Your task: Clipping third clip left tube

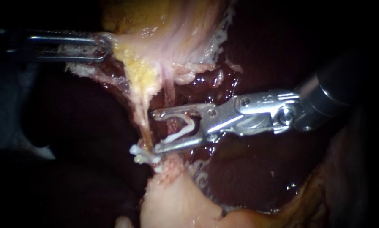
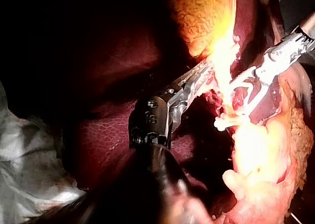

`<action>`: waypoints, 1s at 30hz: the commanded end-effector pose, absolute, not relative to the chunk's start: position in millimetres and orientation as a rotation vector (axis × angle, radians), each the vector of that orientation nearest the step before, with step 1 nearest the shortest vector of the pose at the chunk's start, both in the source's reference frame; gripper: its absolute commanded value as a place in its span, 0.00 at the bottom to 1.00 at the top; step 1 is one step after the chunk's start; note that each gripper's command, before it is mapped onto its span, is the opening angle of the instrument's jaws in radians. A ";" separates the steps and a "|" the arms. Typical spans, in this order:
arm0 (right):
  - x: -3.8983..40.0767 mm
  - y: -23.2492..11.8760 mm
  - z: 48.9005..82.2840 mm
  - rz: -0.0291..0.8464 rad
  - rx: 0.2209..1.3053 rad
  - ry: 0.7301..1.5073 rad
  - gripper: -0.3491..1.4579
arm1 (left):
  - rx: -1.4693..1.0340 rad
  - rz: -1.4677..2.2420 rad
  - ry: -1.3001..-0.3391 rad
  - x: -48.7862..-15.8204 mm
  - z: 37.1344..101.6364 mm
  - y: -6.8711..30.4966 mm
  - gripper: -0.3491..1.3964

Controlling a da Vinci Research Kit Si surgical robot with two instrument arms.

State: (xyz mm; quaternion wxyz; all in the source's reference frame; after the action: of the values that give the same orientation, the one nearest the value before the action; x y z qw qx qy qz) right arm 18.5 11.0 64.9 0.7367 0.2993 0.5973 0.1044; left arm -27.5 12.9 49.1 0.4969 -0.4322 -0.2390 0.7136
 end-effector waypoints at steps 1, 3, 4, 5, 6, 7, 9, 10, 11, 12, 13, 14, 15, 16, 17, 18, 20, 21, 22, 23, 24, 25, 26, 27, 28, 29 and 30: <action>18.9 11.0 64.8 0.230 0.666 1.324 0.45 | -1.047 1.729 -0.578 -27.5 49.2 12.8 0.00; 19.7 10.9 64.6 0.232 0.688 1.346 0.45 | -1.047 1.729 -0.578 -27.6 49.2 12.8 0.00; 20.1 10.8 64.5 0.230 0.698 1.355 0.45 | -1.047 1.729 -0.578 -27.6 49.2 12.8 0.00; 20.4 10.7 64.3 0.232 0.704 1.361 0.45 | -1.047 1.729 -0.578 -27.6 49.2 12.8 0.00; 20.9 10.6 64.1 0.235 0.708 1.369 0.45 | -1.047 1.729 -0.578 -27.6 49.2 12.8 0.00; 21.3 10.5 64.0 0.237 0.715 1.375 0.45 | -1.047 1.729 -0.578 -27.6 49.2 12.8 0.00; 22.0 10.2 63.6 0.241 0.729 1.389 0.45 | -1.047 1.729 -0.577 -27.6 49.2 12.8 0.00; 22.3 10.1 63.4 0.244 0.735 1.394 0.45 | -1.047 1.728 -0.577 -27.6 49.2 12.8 0.00; 22.6 10.1 63.3 0.244 0.736 1.401 0.45 | -1.047 1.728 -0.577 -27.7 49.2 12.9 0.00; 23.1 10.0 63.1 0.250 0.740 1.405 0.45 | -1.047 1.728 -0.577 -27.7 49.2 12.9 0.00; 23.4 10.0 63.0 0.258 0.743 1.409 0.45 | -1.047 1.728 -0.577 -27.7 49.2 12.9 0.00; 23.6 10.0 62.9 0.266 0.746 1.416 0.45 | -1.047 1.728 -0.577 -27.7 49.2 12.9 0.00; 24.0 10.1 62.8 0.283 0.748 1.421 0.45 | -1.047 1.728 -0.577 -27.7 49.2 12.9 0.00; 24.2 10.1 62.8 0.296 0.744 1.421 0.45 | -1.047 1.728 -0.577 -27.8 49.2 12.9 0.00; 24.4 10.2 62.8 0.311 0.737 1.417 0.45 | -1.047 1.728 -0.576 -27.8 49.2 12.9 0.00; 24.6 10.3 62.7 0.321 0.735 1.414 0.45 | -1.046 1.728 -0.576 -27.8 49.2 12.9 0.00; 24.8 10.5 62.7 0.345 0.730 1.408 0.45 | -1.047 1.728 -0.576 -27.8 49.3 12.9 0.00; 24.8 10.6 62.6 0.348 0.727 1.408 0.45 | -1.047 1.728 -0.576 -27.8 49.3 12.9 0.00; 24.8 10.7 62.5 0.358 0.726 1.406 0.45 | -1.047 1.728 -0.576 -27.8 49.3 12.9 0.00; 24.8 10.8 62.4 0.362 0.724 1.408 0.45 | -1.047 1.728 -0.576 -27.8 49.3 12.9 0.00; 24.7 11.0 62.2 0.364 0.725 1.408 0.45 | -1.047 1.728 -0.576 -27.8 49.3 12.9 0.00; 24.6 11.2 61.7 0.369 0.725 1.411 0.45 | -1.047 1.728 -0.576 -27.8 49.3 12.9 0.00; 24.6 11.3 61.3 0.376 0.731 1.413 0.45 | -1.047 1.728 -0.576 -27.8 49.4 12.9 0.00; 24.5 11.5 60.9 0.383 0.737 1.412 0.45 | -1.047 1.728 -0.576 -27.8 49.4 12.9 0.00; 24.3 11.7 60.2 0.396 0.749 1.416 0.45 | -1.047 1.728 -0.576 -27.8 49.4 12.9 0.00; 24.2 11.8 59.6 0.403 0.756 1.418 0.45 | -1.047 1.729 -0.576 -27.8 49.4 12.9 0.00; 24.1 11.9 59.0 0.410 0.763 1.420 0.45 | -1.047 1.729 -0.576 -27.8 49.4 12.9 0.00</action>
State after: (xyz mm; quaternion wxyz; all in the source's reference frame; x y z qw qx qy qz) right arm 24.0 12.0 58.3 0.6711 0.3433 0.6297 0.1880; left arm -27.8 12.9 49.4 0.4971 -0.4322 -0.2377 0.7139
